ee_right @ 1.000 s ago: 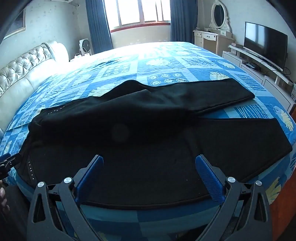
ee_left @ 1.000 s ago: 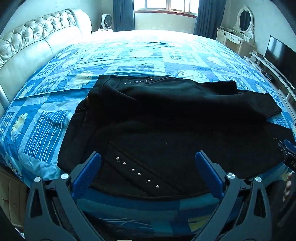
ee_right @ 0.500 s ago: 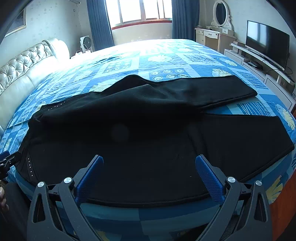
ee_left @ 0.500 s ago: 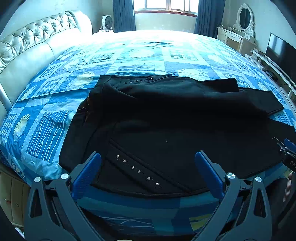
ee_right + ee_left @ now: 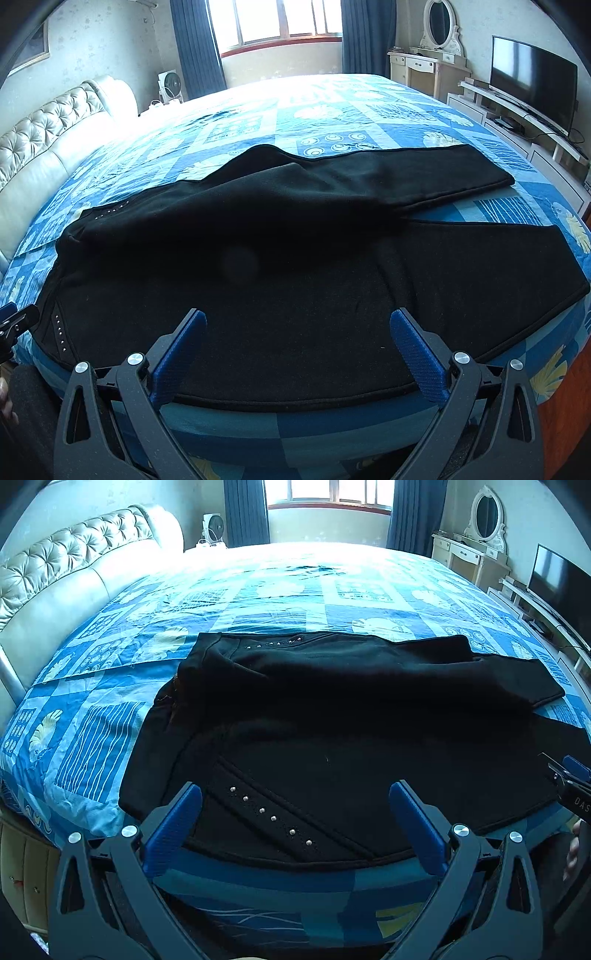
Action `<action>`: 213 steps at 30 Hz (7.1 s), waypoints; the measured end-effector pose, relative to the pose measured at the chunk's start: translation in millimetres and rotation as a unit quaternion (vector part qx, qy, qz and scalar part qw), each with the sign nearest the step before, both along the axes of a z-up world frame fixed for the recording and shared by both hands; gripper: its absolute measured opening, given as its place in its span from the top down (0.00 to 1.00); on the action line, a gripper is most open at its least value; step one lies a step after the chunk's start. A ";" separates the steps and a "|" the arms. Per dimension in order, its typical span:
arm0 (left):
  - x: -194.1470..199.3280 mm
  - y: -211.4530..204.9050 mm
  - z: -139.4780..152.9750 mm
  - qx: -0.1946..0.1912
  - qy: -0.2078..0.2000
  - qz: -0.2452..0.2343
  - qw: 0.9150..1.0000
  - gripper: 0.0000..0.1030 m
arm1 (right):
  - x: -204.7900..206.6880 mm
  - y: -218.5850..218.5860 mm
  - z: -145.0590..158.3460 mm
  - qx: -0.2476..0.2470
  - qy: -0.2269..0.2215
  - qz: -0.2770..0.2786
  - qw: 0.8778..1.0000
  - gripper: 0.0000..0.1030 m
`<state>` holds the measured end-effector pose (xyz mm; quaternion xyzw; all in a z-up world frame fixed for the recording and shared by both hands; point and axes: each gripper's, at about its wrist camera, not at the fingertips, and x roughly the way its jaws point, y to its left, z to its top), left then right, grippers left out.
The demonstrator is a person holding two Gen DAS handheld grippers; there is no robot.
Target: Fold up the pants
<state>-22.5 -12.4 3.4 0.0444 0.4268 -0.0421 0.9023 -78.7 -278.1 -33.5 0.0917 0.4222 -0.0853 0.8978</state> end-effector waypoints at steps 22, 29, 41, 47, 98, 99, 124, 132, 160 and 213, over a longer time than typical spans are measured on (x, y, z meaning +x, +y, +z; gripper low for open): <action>0.7 1.5 -3.3 0.007 -0.001 -0.001 1.000 0.02 | 0.7 1.7 -4.5 0.000 0.006 0.003 1.000 0.04; 0.6 0.6 -4.1 0.009 0.000 -0.001 1.000 0.02 | 0.3 2.5 -5.5 0.001 0.008 0.005 1.000 0.04; 0.0 -0.8 -6.6 0.011 0.002 -0.004 1.000 0.02 | 0.5 2.5 -6.6 0.001 0.009 0.008 1.000 0.04; -0.7 -1.1 -6.2 0.012 0.002 -0.004 1.000 0.02 | -1.3 3.7 -5.9 0.000 0.008 0.009 1.000 0.04; 302.4 180.9 -73.6 -0.198 0.188 -0.058 0.960 0.02 | 145.8 18.6 7.8 0.090 0.010 0.171 0.981 0.04; 304.9 176.2 -76.0 -0.187 0.188 -0.067 0.962 0.02 | 155.2 18.0 8.8 0.094 0.010 0.183 0.979 0.04; 333.7 154.9 -79.5 -0.174 0.190 -0.171 0.951 0.04 | 302.3 25.8 -48.3 -0.020 0.256 0.353 0.900 0.56; 345.5 155.9 -76.8 -0.146 0.201 -0.143 0.958 0.76 | 297.8 14.0 -30.2 -0.022 0.227 0.342 0.912 0.75; 131.1 225.2 2.8 -0.306 0.089 -0.125 0.940 0.94 | 55.7 75.1 17.8 -0.254 0.003 0.290 0.923 0.77; 62.0 212.8 -73.1 -0.333 0.171 0.078 0.924 0.88 | 34.1 18.5 -46.8 0.357 0.051 0.043 0.932 0.88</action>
